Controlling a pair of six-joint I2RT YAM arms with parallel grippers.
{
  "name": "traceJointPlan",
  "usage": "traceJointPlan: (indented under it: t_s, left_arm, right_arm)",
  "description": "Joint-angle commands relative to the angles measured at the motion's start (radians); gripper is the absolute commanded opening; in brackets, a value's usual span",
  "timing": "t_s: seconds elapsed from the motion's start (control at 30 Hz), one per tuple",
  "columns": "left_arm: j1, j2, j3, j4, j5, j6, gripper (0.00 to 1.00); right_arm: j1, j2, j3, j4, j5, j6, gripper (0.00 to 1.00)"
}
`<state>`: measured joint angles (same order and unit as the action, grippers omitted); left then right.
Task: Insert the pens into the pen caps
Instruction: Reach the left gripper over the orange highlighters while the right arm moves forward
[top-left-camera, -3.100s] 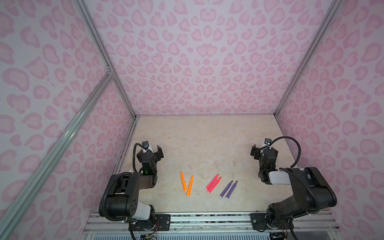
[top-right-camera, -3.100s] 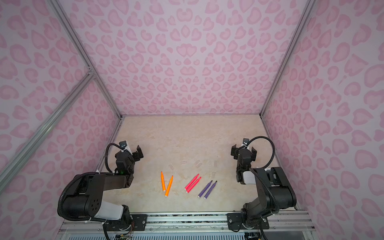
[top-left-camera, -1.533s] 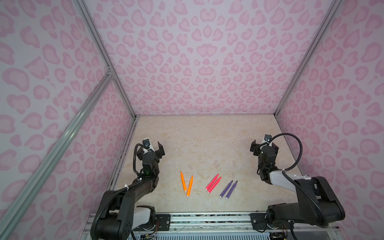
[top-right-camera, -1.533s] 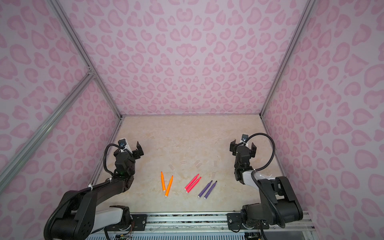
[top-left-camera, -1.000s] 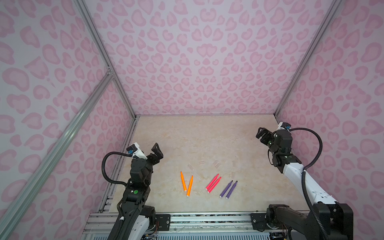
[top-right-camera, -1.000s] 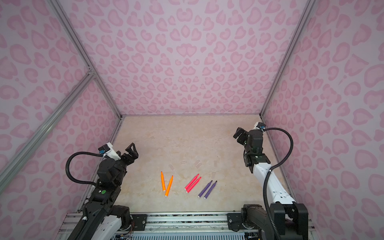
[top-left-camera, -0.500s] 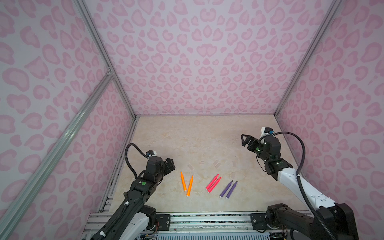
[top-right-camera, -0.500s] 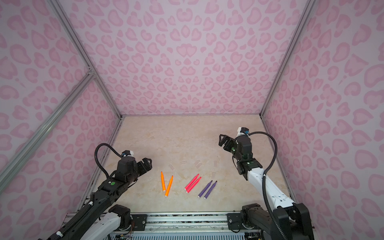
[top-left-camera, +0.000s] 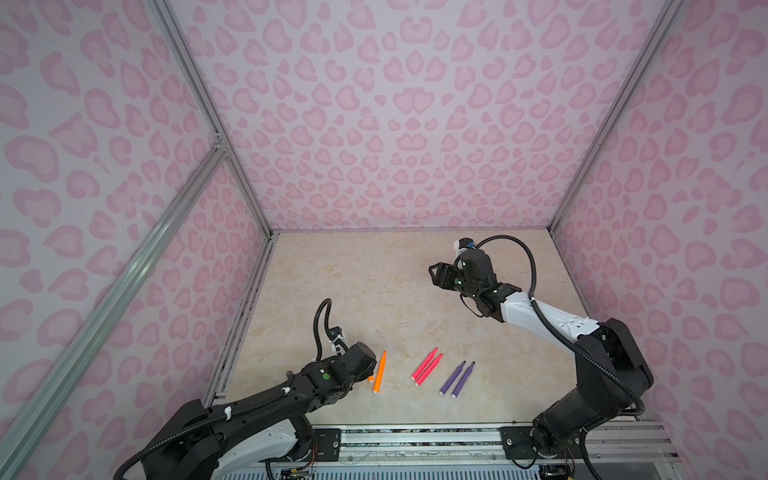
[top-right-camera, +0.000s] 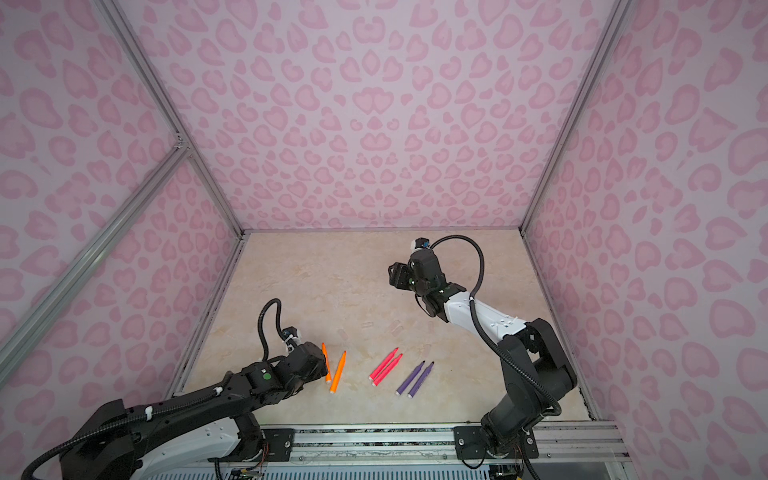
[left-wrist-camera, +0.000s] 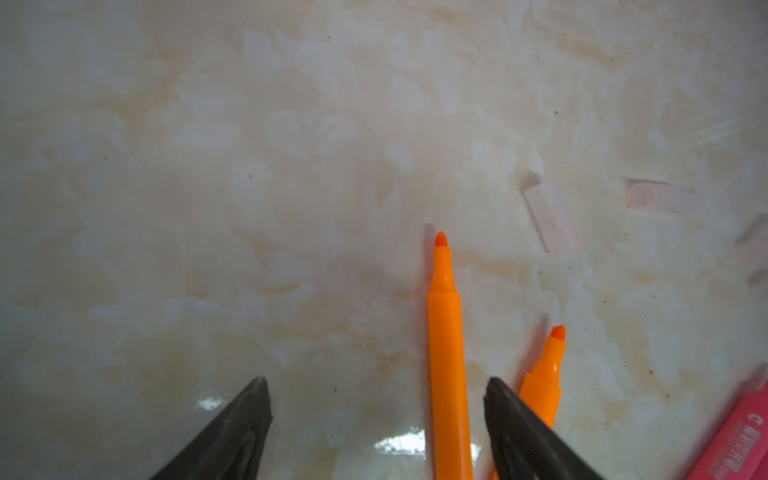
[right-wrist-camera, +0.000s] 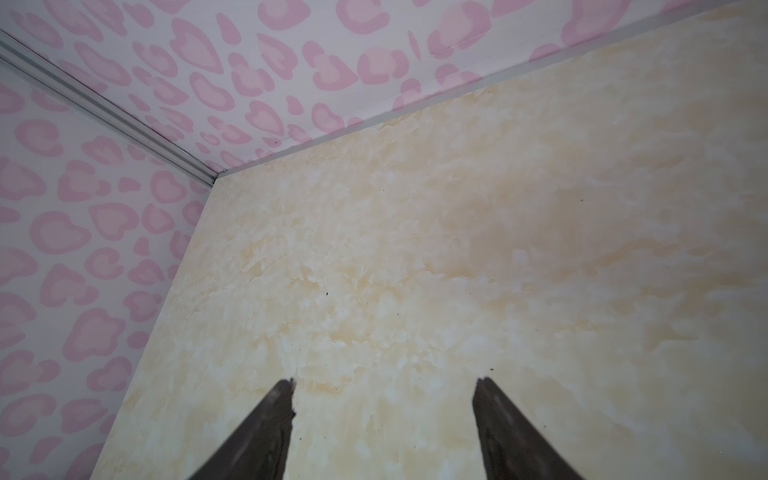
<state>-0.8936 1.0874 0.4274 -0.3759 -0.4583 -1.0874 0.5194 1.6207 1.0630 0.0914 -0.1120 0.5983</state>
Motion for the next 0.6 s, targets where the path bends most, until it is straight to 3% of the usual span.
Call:
traceJointPlan:
  t_s: [0.0, 0.1, 0.2, 0.3, 0.57]
  left_arm:
    - [-0.037, 0.12, 0.105, -0.103, -0.104, -0.121, 0.75]
    - [-0.076, 0.214, 0.174, -0.159, -0.125, -0.212, 0.75]
    - [-0.1, 0.318, 0.242, -0.158, -0.087, -0.22, 0.71]
    - [-0.132, 0.415, 0.33, -0.269, -0.115, -0.301, 0.68]
    - [-0.148, 0.396, 0.294, -0.293, -0.134, -0.433, 0.61]
  right_arm:
    - [0.023, 0.022, 0.019, -0.037, 0.009, -0.017, 0.66]
    - [0.034, 0.015, 0.025, -0.052, 0.037, -0.024, 0.65]
    - [0.038, -0.006, 0.01, -0.044, 0.061, -0.018, 0.65]
    - [0.042, -0.027, -0.013, -0.03, 0.056, -0.019, 0.64]
    - [0.047, -0.079, -0.049, -0.039, 0.064, -0.029, 0.64]
